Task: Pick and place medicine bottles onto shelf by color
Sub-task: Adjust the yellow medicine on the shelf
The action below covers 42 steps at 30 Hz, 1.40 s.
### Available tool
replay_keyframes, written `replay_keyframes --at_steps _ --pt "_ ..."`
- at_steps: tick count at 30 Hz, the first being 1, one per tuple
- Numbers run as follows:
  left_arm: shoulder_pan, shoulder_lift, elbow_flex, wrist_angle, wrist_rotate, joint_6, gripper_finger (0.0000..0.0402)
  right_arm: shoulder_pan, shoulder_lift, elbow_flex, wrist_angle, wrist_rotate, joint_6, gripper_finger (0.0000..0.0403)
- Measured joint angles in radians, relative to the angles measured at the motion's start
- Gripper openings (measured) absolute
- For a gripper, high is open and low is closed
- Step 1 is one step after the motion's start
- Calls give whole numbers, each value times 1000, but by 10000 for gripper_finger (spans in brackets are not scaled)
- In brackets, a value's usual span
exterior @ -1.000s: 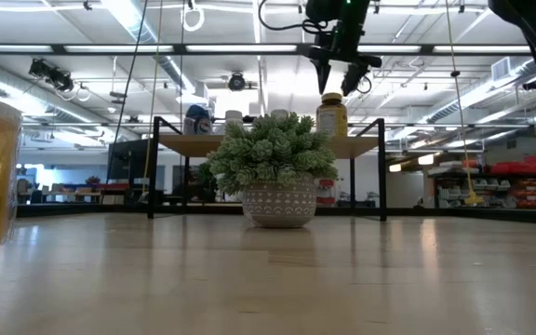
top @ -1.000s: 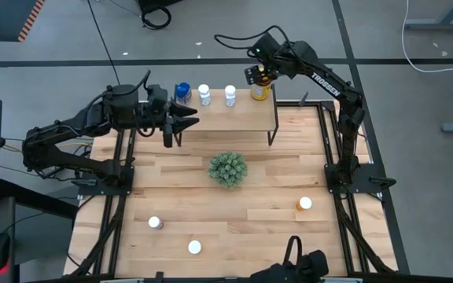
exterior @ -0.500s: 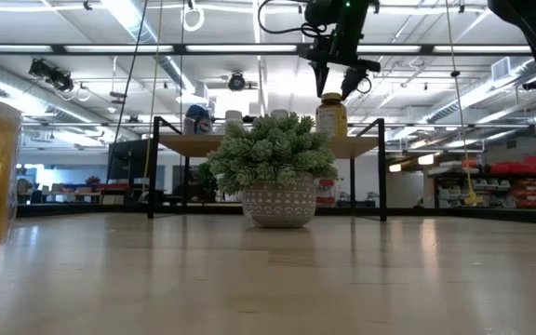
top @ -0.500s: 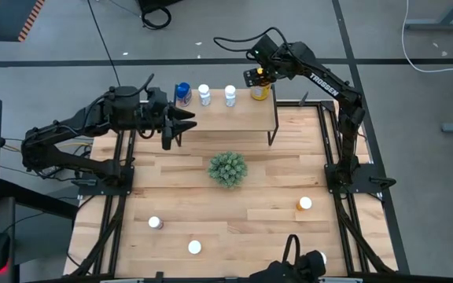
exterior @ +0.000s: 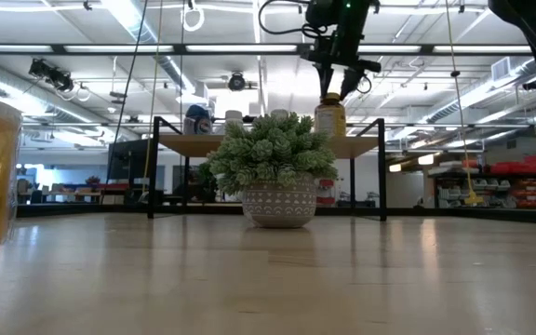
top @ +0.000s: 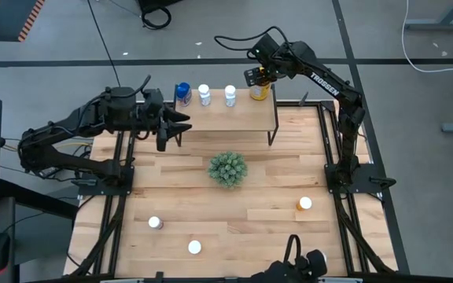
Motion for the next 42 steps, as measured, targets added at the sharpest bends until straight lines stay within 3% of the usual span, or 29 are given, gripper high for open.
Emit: replay_keyframes --at_steps 7,26,33,42 --pt "0 -1 0 2 0 -2 172 22 0 0 -9 -10 -3 209" --pt "0 -1 0 3 0 -5 172 83 0 41 -102 -21 4 201" --pt "0 -1 0 4 0 -15 172 73 -4 142 -91 90 -62 252" --pt "0 -3 0 4 0 -20 172 1 1 101 37 33 -93 326"
